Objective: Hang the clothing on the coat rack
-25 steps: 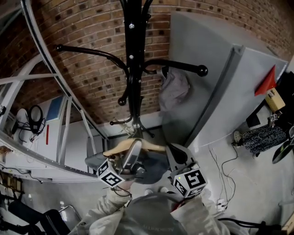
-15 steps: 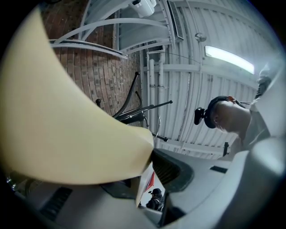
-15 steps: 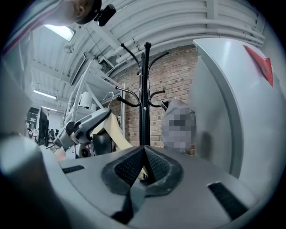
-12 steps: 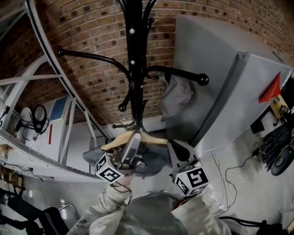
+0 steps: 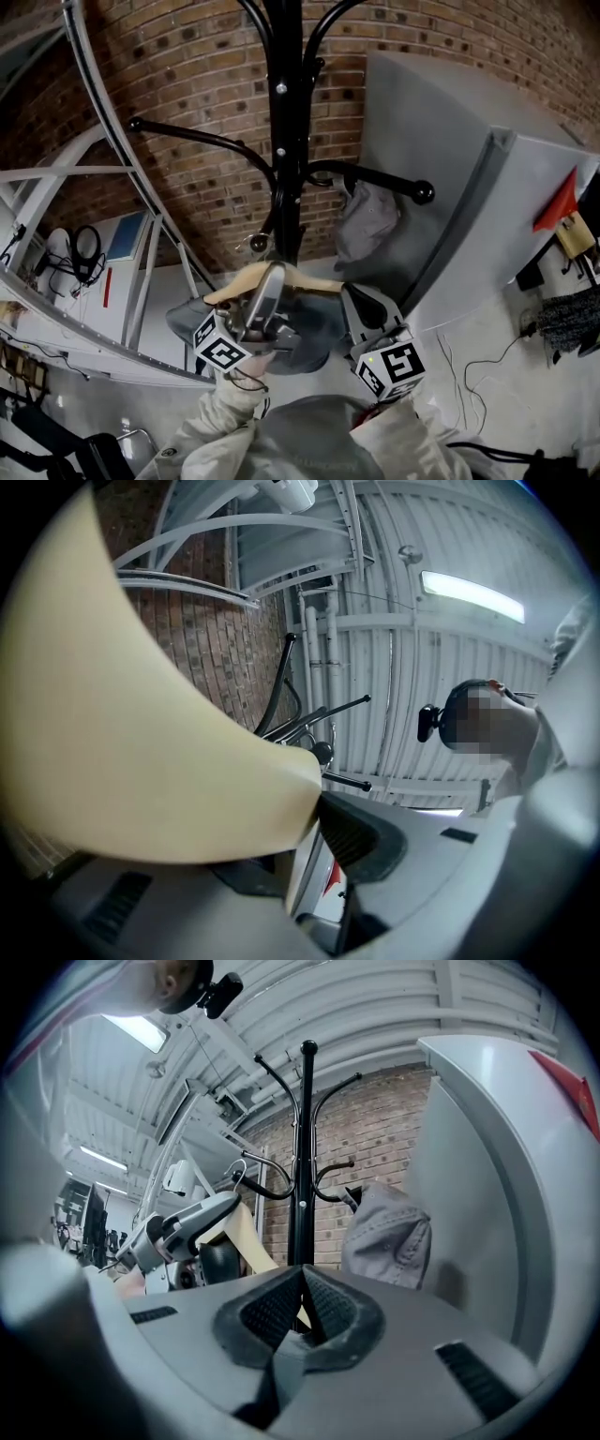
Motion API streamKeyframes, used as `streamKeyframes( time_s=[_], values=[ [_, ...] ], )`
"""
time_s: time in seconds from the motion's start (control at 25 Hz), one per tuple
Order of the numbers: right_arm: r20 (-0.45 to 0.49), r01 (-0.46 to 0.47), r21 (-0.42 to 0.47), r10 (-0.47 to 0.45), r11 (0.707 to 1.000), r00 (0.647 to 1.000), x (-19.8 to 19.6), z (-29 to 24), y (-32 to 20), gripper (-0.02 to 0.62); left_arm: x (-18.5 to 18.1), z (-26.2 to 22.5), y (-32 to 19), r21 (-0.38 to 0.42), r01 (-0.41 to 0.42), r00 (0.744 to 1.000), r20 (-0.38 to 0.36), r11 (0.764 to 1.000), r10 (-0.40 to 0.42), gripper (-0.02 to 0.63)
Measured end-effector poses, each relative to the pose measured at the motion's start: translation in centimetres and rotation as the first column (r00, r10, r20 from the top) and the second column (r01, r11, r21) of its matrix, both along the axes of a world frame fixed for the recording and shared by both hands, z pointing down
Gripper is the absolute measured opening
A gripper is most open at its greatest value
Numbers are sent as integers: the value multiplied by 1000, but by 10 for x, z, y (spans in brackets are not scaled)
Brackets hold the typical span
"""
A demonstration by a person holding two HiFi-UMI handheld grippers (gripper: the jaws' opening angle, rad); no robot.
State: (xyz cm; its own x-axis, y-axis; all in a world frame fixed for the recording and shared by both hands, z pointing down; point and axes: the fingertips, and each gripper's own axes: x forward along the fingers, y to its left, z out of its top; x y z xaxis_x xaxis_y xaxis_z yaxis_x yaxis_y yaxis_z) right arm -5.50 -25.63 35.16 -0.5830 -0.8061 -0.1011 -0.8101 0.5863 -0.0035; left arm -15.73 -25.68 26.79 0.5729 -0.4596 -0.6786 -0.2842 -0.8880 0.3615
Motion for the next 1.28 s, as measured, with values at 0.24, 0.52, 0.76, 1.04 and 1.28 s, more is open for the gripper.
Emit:
streamKeyframes(
  time_s=[0.24, 0.52, 0.76, 1.04, 1.28],
  values=[
    [4, -10, 9, 10, 1000, 1000, 0, -1, -18, 25, 2, -1, -19, 3, -15, 1000, -10, 1000, 15, 106],
    [-3, -26, -6, 26, 1000, 1000, 0, -4, -35, 25, 4, 2, -42, -33, -58, 998, -35, 998, 57, 105],
    [-5, -40, -25, 40, 999, 999, 2, 2, -42, 25, 7, 11, -53, -59, -76, 996, -41, 995, 73, 106],
    [-7, -42, -51, 41, 998, 999, 3, 14, -42, 25, 5, 28, -59, -97, -70, 996, -53, 993, 65, 106],
    [-17, -40, -57, 40, 998, 999, 3, 15, -40, 25, 3, 32, -61, -103, -63, 997, -58, 993, 58, 107]
  ],
)
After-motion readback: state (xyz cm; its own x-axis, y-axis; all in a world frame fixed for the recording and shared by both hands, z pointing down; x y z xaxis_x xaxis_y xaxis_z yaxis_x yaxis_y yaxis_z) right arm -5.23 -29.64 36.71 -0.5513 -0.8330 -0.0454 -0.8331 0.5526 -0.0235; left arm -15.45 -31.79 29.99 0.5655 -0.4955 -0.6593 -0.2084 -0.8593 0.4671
